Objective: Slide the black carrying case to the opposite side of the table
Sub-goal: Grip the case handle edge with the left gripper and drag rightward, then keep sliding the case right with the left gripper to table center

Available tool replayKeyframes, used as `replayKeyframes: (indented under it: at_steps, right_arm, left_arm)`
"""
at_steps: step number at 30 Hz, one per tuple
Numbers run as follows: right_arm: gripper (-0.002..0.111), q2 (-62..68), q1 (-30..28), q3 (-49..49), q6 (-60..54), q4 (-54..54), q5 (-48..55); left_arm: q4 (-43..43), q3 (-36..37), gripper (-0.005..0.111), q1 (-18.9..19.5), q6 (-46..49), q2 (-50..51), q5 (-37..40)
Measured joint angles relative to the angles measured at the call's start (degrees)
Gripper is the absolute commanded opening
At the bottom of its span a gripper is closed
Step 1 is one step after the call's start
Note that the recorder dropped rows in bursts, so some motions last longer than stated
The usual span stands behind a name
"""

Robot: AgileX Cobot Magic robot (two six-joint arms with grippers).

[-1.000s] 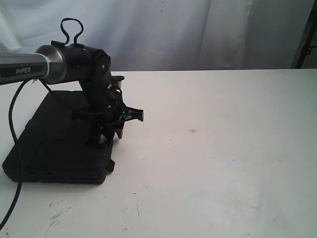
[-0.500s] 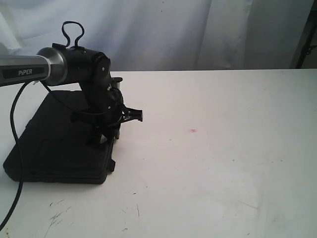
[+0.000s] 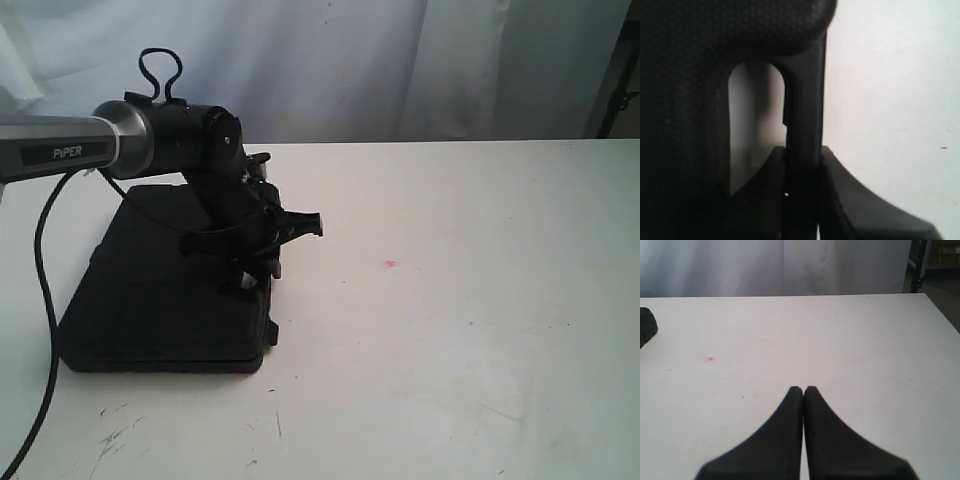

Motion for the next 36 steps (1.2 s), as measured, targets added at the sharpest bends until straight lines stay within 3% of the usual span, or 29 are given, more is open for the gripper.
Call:
replayKeyframes:
  at_steps: [5,29,36]
  right_arm:
    - [0.000,0.0,0.0,0.0,0.0,0.0,0.0]
    - [0.000,0.0,0.0,0.0,0.0,0.0,0.0]
    - [0.000,0.0,0.0,0.0,0.0,0.0,0.0]
  left_arm:
    - [-1.6,0.0,0.000,-2.7,-1.1,0.2,-2.4]
    - [-5.4,-0.1,0.000,-6.7,-3.5,0.5,-9.9]
    - [-5.4,-8.5,0.000,-8.2,-3.8,5.0,-5.0]
